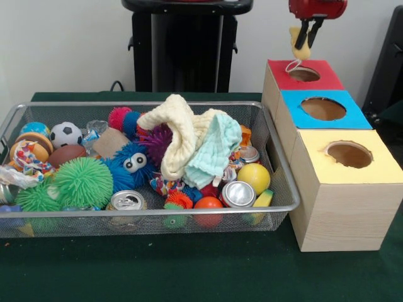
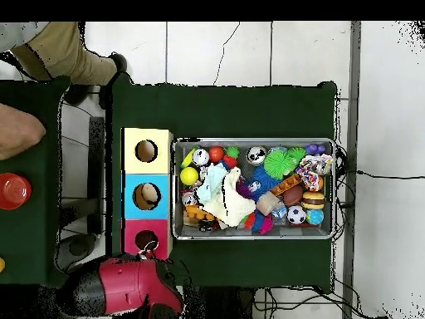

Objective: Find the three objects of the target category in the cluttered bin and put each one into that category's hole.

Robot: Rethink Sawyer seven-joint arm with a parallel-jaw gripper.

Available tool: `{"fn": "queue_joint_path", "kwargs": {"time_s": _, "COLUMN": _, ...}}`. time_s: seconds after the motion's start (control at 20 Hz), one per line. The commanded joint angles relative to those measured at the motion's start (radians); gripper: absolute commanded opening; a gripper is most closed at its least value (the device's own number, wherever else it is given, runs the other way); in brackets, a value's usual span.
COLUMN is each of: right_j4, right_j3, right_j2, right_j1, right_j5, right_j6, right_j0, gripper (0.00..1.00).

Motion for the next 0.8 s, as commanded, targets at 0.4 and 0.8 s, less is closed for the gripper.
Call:
{"fn": "queue_joint_path", "kwargs": {"time_s": 0.4, "right_j4": 0.051, "right_j3": 0.015, "right_j2": 0.058, "right_j1": 0.062, "right_j5": -0.009, "right_j6": 0.233, "right_j0": 0.017, "gripper": 0.0}}
{"fn": "queue_joint_path", "kwargs": {"time_s": 0.8, "right_j4": 0.062, "right_j3": -0.012, "right_j2": 0.043, "right_j1": 0.088, "right_j5": -0.004, "right_j6": 0.255, "right_j0": 0.049, "gripper": 0.0}}
